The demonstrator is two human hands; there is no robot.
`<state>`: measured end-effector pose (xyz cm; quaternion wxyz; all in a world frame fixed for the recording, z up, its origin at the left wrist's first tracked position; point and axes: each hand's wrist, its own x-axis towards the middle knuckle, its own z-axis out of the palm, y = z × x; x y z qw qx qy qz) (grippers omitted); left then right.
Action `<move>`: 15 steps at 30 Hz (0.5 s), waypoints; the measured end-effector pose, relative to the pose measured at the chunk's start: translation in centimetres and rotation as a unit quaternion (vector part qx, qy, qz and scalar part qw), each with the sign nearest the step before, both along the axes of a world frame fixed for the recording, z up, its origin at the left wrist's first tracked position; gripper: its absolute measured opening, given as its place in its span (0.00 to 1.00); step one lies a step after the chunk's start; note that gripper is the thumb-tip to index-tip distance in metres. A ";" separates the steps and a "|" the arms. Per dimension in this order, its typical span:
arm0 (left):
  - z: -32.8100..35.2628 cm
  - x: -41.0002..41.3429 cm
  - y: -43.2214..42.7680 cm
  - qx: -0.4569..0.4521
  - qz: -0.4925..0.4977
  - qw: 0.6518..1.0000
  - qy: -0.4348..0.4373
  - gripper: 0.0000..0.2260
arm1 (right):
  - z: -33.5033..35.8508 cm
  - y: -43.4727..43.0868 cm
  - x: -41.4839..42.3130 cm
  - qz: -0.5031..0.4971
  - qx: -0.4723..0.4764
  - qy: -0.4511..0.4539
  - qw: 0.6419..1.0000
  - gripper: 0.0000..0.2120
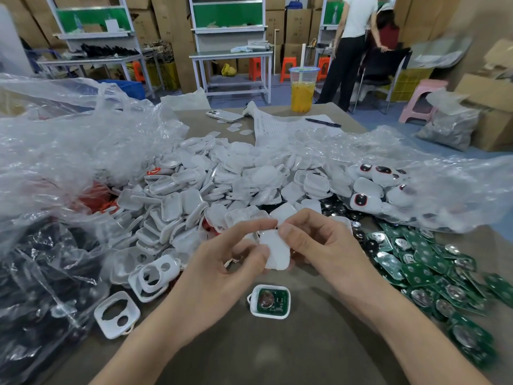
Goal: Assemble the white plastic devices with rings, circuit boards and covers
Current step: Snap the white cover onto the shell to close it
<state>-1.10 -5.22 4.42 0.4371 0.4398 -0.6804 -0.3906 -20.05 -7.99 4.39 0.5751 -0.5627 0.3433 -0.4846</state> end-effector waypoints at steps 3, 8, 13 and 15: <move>-0.2 -0.3 0.0 0.012 0.012 1.000 0.024 0.11 | 0.1 0.1 0.2 0.017 0.011 -0.005 1.000 0.07; -0.4 -0.2 -0.4 0.017 0.030 0.999 0.033 0.13 | 0.1 0.1 0.1 0.027 0.004 0.038 0.999 0.09; -0.8 0.0 -0.7 0.021 0.045 0.997 0.051 0.09 | 0.1 0.0 -0.1 0.033 -0.010 0.061 0.998 0.12; -0.8 0.0 -0.9 0.010 0.052 0.997 0.058 0.06 | -0.1 0.0 -0.2 0.039 -0.014 0.072 0.997 0.14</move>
